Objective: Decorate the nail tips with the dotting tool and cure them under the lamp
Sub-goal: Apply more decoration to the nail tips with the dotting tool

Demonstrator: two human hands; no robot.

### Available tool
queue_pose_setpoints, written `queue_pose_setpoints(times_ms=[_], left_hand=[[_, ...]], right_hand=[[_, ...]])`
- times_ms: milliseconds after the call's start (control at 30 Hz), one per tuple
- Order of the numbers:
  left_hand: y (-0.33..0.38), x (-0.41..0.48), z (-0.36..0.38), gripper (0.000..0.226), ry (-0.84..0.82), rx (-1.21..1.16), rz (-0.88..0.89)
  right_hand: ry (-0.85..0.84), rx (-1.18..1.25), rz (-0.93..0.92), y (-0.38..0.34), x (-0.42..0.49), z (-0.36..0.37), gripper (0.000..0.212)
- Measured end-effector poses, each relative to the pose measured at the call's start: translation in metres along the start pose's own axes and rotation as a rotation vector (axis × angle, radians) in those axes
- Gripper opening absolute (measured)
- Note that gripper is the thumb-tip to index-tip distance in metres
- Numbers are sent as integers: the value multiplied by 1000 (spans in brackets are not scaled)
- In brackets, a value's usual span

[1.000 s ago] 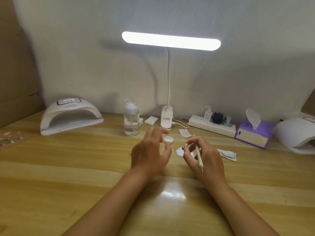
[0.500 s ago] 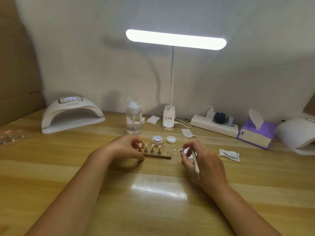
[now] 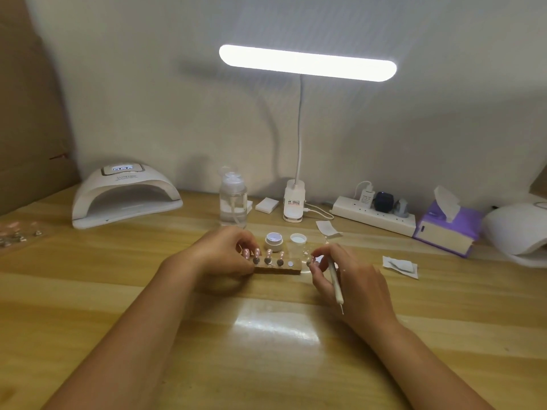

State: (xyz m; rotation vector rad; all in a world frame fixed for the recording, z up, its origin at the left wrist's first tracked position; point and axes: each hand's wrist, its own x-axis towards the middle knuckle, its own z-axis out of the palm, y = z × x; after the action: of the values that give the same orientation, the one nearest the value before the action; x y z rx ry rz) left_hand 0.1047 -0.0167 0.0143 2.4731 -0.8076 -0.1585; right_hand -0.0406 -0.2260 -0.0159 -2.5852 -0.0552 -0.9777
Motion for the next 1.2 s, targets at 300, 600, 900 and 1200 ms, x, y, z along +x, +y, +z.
queue_pose_setpoints(times_ms=[300,600,900,1200], left_hand=[[8,-2,-7,23,40,57,66],[-8,-2,-9,19,11,10,19],[-11,-2,-6,23,1,-52,2],[-22,-12,-19,15,35,-175,-39]], right_hand=[[-26,-7,-1,-4,-1,-2,15],[-128,-99,59,2,-1,2,15],[-212,-35,78,3,1,4,13],[-214,-65,87,2,3,6,11]])
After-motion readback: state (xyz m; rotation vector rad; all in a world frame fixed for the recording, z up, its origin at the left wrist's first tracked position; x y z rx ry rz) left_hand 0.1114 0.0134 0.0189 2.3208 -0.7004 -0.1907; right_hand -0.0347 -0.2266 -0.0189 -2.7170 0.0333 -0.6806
